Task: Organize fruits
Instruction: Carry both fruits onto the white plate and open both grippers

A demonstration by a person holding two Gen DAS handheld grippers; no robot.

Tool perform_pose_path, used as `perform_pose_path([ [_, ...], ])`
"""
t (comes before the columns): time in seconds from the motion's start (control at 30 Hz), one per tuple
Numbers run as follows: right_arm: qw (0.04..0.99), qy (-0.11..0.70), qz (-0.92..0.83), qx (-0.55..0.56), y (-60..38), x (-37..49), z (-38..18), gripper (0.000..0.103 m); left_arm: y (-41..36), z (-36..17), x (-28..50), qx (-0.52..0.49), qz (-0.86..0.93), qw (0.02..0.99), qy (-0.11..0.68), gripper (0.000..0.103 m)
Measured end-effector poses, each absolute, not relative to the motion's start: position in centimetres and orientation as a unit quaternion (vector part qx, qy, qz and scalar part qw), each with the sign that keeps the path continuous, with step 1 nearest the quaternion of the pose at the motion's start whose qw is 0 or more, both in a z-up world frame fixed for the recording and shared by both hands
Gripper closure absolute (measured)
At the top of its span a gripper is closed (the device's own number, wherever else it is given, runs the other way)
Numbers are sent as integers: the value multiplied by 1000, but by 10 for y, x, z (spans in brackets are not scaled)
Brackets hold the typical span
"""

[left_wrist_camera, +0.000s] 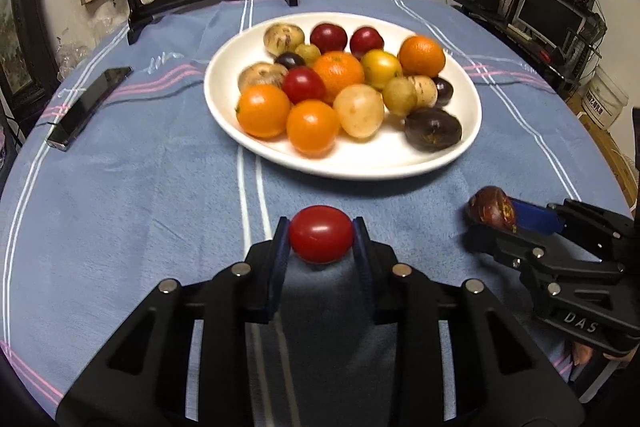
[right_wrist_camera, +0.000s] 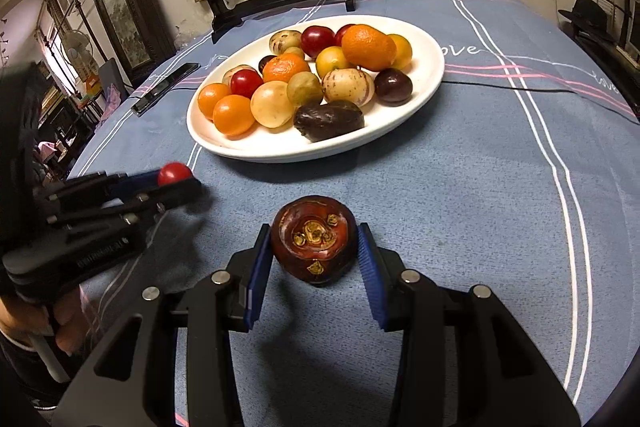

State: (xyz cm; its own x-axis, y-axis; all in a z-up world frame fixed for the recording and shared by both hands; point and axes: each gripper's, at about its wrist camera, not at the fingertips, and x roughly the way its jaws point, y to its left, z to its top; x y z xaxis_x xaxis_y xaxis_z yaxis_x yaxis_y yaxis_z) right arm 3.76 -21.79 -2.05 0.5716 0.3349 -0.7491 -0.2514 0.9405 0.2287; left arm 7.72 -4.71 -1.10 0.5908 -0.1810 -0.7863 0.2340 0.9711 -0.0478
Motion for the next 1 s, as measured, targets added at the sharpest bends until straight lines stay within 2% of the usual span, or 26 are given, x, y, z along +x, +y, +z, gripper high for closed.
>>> perform_pose_path([
  [0.3, 906, 385, 172, 34, -219, 46, 15, 60, -37, 29, 99, 19, -118, 910, 396, 72],
  [0.6, 930, 320, 182, 12, -199, 92, 67, 60, -48, 72, 138, 14, -114, 932, 344, 71],
  [0.73, 928, 327, 179, 7, -187, 123, 63, 60, -47, 65, 170, 7, -91, 934, 345, 71],
  [1.0, 909, 383, 161, 20, -183, 163, 19, 60, -46, 17, 205, 2, -86, 912, 400, 72],
])
